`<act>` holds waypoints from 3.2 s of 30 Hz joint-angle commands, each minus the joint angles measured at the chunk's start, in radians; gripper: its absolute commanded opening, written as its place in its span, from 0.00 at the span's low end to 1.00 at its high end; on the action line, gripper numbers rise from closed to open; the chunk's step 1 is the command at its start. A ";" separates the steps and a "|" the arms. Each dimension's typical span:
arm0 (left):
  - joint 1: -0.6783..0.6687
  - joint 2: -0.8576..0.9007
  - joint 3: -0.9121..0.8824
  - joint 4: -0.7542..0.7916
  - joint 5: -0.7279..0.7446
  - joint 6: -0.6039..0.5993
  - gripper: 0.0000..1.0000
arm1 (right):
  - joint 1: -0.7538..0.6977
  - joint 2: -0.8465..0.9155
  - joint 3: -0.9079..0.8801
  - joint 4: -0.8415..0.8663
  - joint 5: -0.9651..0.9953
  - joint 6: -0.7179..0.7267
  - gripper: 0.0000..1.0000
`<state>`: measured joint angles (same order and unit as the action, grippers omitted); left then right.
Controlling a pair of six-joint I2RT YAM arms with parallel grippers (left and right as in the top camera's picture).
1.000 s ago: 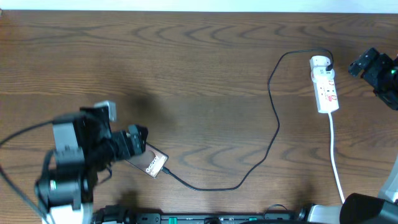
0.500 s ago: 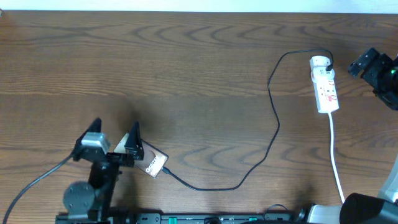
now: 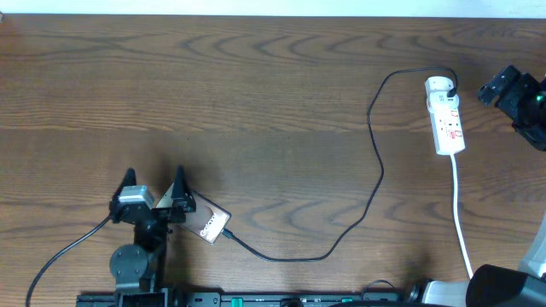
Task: Plug charger to phone and switch on socket
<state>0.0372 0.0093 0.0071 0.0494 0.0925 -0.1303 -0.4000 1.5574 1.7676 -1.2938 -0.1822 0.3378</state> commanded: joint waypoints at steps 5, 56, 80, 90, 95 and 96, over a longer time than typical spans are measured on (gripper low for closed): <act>-0.002 -0.008 -0.003 -0.120 -0.053 0.014 0.96 | 0.002 -0.013 0.008 -0.001 0.008 0.014 0.99; -0.002 -0.004 -0.003 -0.120 -0.052 0.014 0.96 | 0.341 -0.742 -1.127 1.464 0.213 -0.070 0.99; -0.002 -0.004 -0.003 -0.120 -0.052 0.014 0.96 | 0.391 -1.380 -1.762 1.566 0.315 -0.164 0.99; -0.002 -0.004 -0.003 -0.120 -0.052 0.014 0.96 | 0.415 -1.524 -1.762 1.229 0.303 -0.197 0.99; -0.002 -0.004 -0.003 -0.120 -0.052 0.014 0.96 | 0.415 -1.525 -1.762 1.230 0.303 -0.197 0.99; -0.002 -0.004 -0.003 -0.120 -0.052 0.014 0.96 | 0.415 -1.525 -1.762 1.230 0.304 -0.197 0.99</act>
<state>0.0372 0.0105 0.0212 -0.0338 0.0528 -0.1295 0.0055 0.0425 0.0063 -0.0593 0.1131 0.1593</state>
